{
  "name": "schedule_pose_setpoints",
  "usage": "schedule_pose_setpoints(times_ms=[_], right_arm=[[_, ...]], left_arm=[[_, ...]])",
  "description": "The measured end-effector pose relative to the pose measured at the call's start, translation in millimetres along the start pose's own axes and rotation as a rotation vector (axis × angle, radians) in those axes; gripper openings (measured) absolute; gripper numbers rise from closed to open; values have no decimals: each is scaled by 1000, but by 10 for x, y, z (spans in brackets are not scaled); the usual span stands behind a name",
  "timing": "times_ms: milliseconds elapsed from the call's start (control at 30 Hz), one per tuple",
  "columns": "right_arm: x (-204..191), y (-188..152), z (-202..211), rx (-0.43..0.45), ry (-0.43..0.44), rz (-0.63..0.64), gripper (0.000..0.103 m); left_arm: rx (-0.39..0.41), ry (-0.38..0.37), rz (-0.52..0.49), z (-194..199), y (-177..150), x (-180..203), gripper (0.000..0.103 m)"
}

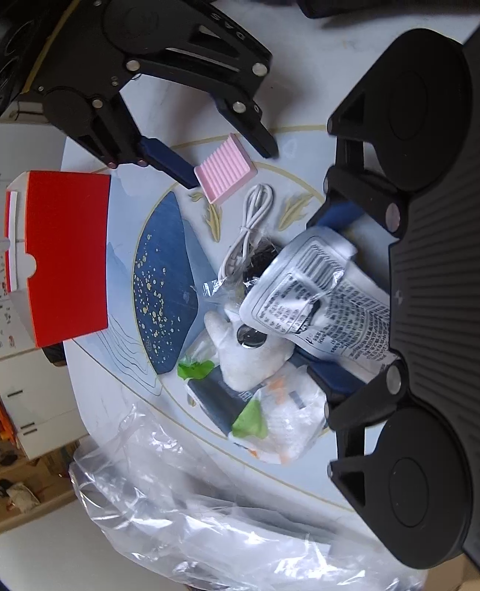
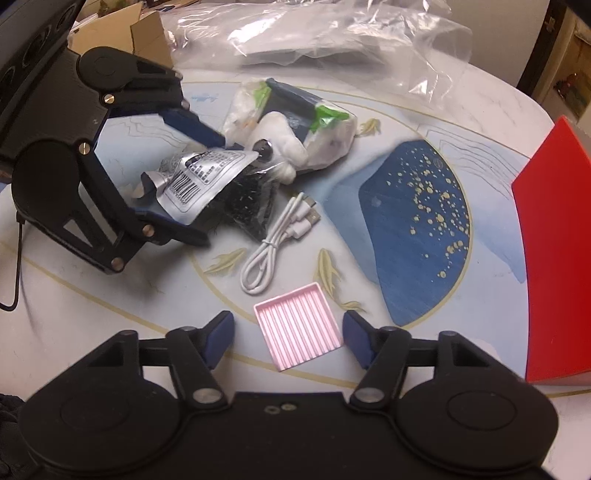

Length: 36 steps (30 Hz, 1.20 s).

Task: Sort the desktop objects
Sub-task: 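Grasp the silver barcode packet with the left tool while the right tool grasps the pink ridged tray, then lift the silver packet and pink tray and carry both over the shoebox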

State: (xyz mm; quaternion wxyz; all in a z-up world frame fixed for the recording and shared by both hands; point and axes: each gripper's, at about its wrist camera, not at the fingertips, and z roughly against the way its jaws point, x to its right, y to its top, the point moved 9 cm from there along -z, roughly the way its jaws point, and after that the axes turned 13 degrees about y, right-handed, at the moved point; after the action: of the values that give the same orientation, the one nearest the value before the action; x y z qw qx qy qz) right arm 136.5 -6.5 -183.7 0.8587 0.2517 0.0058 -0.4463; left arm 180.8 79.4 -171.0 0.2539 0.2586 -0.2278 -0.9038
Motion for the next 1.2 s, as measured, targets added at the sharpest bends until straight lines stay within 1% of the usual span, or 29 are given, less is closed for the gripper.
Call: schedule_pose_setpoints(times_ms=[33, 67, 100, 133, 233, 333, 400, 533, 567, 600, 767, 933, 1200], right_arm=[[-2, 2, 2, 2, -2, 1, 61], [2, 7, 5, 4, -3, 2, 57], [9, 8, 12, 7, -6, 1, 52], [15, 13, 17, 10, -8, 1, 50], [28, 12, 34, 16, 2, -7, 48], [34, -8, 50, 20, 4, -11, 48], [51, -18, 60, 24, 10, -23, 48], [72, -54, 102, 30, 23, -47, 48], [76, -64, 122, 34, 24, -51, 48], [78, -73, 146, 37, 26, -56, 48], [78, -101, 268, 64, 38, -67, 48], [92, -111, 412, 92, 47, -76, 48], [141, -156, 683, 135, 68, -85, 48]], left_arm=[[-5, 3, 19, 10, -8, -6, 66], [-10, 10, 38, 17, -16, -19, 63], [-14, 14, 57, 28, -25, -28, 62], [-17, 13, 82, 48, -37, -35, 61], [-23, 2, 151, 115, -71, -38, 56], [-40, 19, 190, 175, -112, -20, 56], [-44, 30, 213, 225, -132, -2, 54], [-54, 46, 297, 319, -145, -4, 50], [-60, 50, 315, 340, -151, -1, 32], [-71, 62, 326, 357, -162, 3, 23], [-112, 98, 401, 413, -212, 41, 20], [-107, 109, 464, 543, -191, 120, 17], [-122, 134, 526, 700, -35, 296, 17]])
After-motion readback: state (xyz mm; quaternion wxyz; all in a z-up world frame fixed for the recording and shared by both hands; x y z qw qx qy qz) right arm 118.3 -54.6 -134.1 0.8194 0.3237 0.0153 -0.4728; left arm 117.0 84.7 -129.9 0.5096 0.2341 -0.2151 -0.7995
